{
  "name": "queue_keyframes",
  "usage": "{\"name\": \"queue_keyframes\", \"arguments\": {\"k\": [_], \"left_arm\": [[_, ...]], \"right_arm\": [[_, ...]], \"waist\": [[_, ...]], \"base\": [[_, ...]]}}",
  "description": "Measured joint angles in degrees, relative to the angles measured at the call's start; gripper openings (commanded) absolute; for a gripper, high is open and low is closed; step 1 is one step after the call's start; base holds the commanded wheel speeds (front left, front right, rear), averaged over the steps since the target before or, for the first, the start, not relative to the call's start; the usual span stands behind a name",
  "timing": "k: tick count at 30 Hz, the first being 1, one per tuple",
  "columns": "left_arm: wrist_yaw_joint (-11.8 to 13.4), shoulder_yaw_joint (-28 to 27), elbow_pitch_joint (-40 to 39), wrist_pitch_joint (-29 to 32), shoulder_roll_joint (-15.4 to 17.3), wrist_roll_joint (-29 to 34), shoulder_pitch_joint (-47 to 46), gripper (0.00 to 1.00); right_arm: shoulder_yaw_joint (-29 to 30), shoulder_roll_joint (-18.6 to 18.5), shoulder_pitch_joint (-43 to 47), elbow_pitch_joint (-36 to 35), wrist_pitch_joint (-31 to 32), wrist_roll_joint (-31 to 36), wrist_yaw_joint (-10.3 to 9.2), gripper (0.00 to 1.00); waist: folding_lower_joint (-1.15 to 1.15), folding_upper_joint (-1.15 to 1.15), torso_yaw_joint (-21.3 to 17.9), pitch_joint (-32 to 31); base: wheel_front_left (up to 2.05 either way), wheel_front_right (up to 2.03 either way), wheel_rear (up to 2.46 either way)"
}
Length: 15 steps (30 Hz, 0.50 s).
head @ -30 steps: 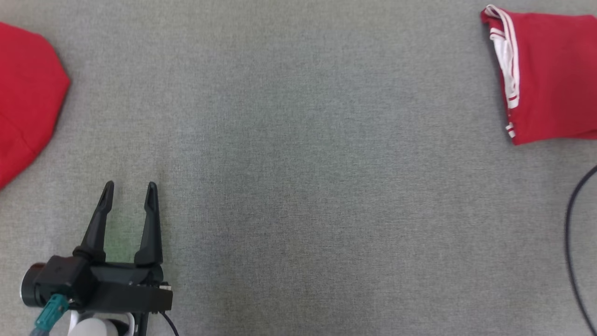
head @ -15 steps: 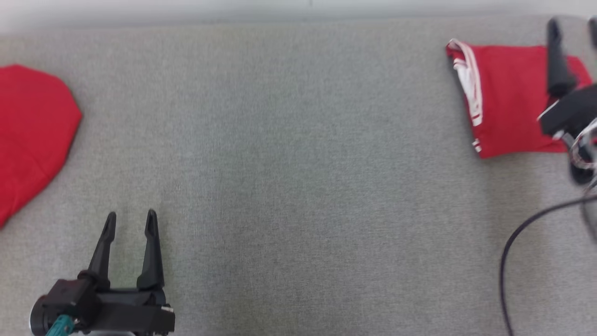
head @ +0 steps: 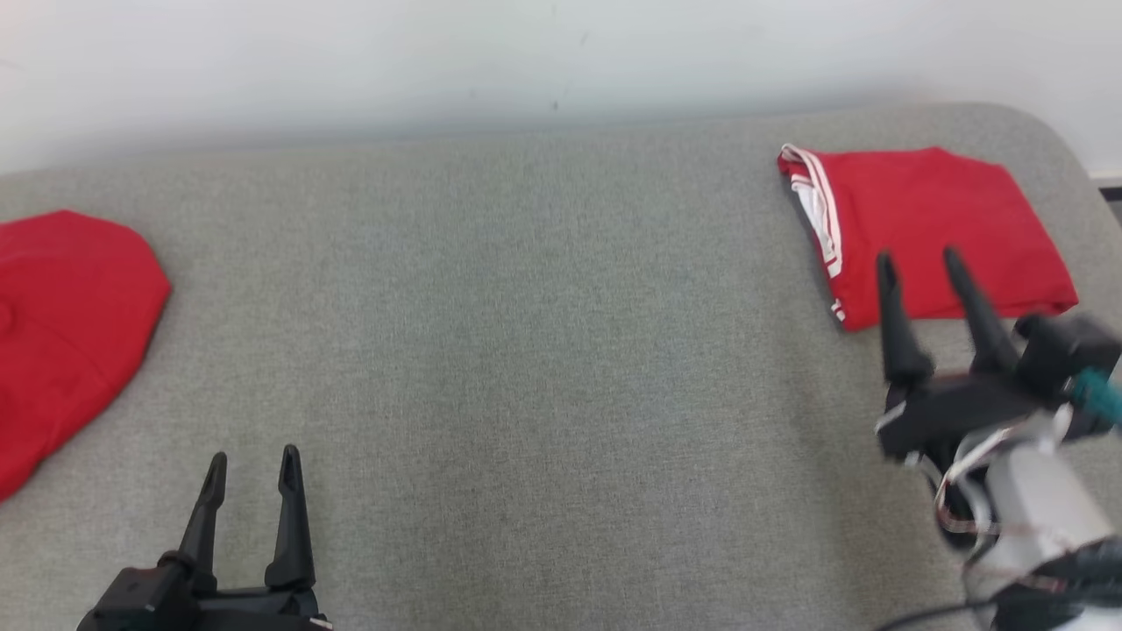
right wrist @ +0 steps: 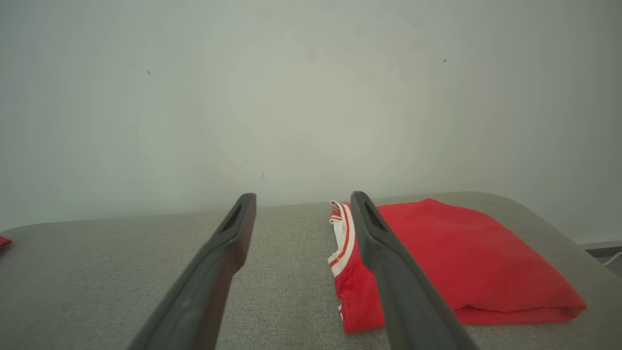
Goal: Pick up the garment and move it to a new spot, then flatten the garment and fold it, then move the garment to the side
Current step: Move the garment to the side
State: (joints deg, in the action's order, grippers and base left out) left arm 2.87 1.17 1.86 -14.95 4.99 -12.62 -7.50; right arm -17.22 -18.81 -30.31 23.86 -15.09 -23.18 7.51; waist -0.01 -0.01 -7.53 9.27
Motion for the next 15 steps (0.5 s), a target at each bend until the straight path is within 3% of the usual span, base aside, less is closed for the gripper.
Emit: {"name": "queue_keyframes", "arguments": {"k": [7, 15], "left_arm": [[-0.04, -0.21, 0.57, -0.02, -0.18, -0.48, 1.08, 1.00], [0.46, 0.76, 2.68, -0.07, -0.21, 0.40, 2.88, 1.00]], "right_arm": [[3.26, 3.77, 9.46, -6.26, -0.01, 5.46, 0.00, 1.00], [6.16, 11.24, 22.06, -12.70, 0.55, 10.21, -0.01, 1.00]], "waist": [[0.00, 0.00, -0.08, -2.74], [0.00, 0.00, 1.06, -6.07]], "base": [[0.00, 0.00, 0.00], [0.00, 0.00, 0.00]]}}
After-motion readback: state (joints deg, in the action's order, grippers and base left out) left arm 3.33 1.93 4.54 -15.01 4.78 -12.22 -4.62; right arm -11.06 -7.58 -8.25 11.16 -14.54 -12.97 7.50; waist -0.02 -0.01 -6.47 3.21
